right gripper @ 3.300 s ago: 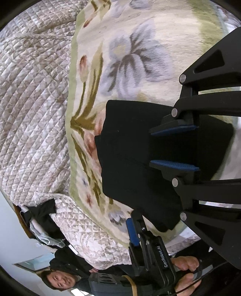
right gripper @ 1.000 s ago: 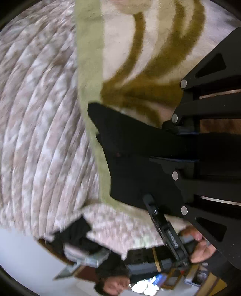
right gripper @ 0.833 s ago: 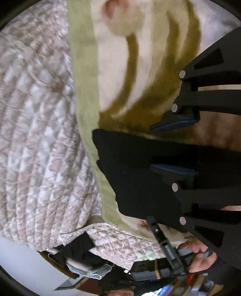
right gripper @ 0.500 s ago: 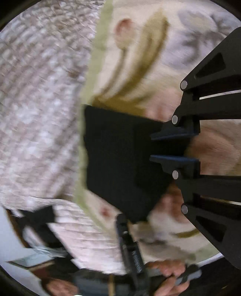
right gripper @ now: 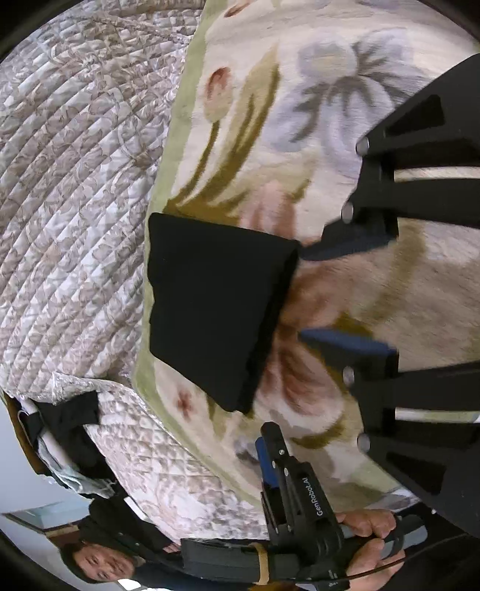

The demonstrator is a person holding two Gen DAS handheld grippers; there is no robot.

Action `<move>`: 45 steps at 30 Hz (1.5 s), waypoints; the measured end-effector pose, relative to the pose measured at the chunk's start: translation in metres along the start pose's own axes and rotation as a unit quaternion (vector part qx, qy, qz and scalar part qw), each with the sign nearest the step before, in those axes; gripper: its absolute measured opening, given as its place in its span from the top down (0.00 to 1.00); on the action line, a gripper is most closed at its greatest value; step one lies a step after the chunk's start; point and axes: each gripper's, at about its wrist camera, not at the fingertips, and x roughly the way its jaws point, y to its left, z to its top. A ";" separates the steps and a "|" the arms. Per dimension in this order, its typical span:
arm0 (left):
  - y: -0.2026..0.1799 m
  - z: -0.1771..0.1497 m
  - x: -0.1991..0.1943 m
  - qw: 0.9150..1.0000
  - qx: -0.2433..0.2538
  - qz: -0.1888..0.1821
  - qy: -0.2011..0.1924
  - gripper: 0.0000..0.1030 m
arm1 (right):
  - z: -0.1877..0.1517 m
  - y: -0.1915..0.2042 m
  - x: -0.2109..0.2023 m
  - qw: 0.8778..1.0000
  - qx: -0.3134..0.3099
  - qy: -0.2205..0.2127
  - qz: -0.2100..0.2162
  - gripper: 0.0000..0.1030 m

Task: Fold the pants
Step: 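Open both grippers and pull them back from the folded pants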

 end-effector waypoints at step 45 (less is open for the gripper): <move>-0.010 -0.012 0.039 0.999 0.032 0.025 0.012 0.31 | -0.020 -0.010 0.045 0.998 -0.004 0.012 -0.058 0.38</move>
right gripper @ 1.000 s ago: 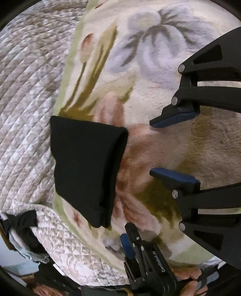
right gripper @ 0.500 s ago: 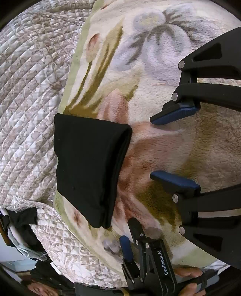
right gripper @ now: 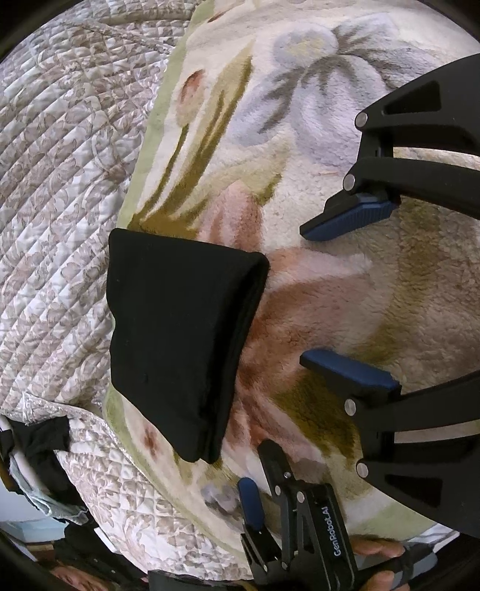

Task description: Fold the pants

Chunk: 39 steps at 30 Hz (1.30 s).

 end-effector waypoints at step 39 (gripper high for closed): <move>-0.001 0.001 0.001 1.000 0.008 0.003 0.003 0.29 | -0.001 -0.001 0.003 1.000 0.006 -0.003 -0.016 0.25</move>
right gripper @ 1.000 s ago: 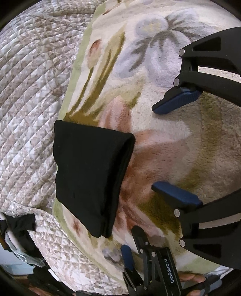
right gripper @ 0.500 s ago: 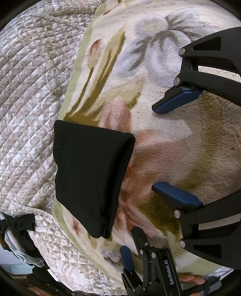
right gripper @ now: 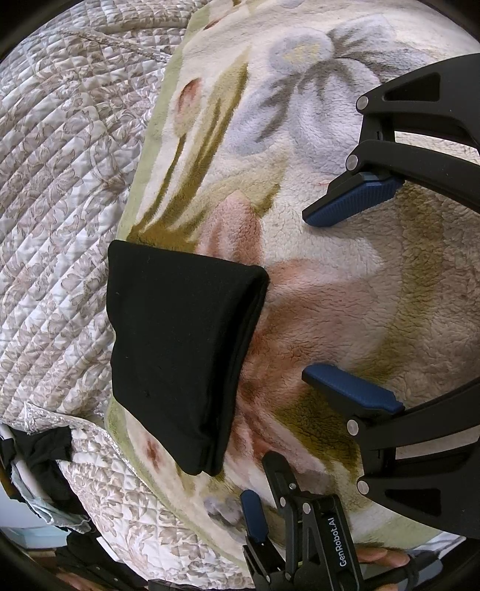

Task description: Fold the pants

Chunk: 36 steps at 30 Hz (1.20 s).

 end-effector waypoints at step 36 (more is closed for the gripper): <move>0.001 0.004 0.003 1.000 -0.007 -0.014 0.014 0.19 | -0.001 -0.002 -0.001 1.000 0.012 -0.006 0.010 0.25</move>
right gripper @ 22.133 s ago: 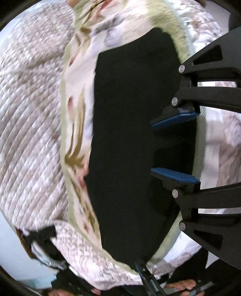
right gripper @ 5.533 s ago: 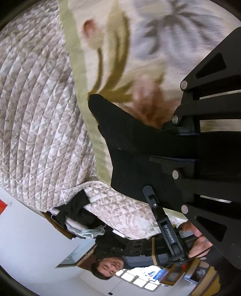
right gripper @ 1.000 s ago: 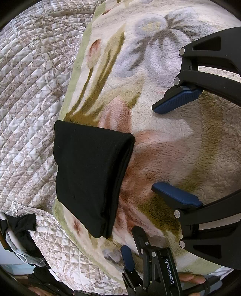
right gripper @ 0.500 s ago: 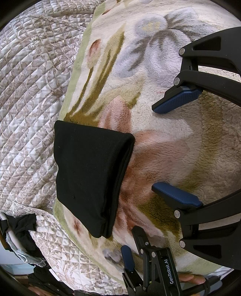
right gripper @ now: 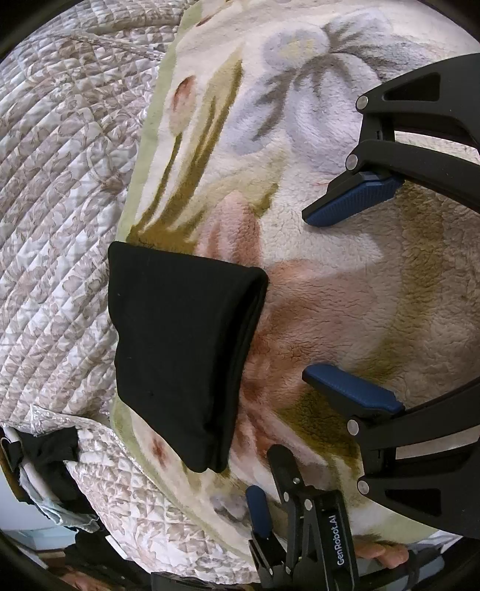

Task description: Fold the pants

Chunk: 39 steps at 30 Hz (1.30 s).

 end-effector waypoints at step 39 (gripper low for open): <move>-0.001 0.000 0.001 1.000 0.002 -0.003 -0.002 0.16 | -0.001 0.000 0.000 1.000 0.003 -0.001 0.001 0.25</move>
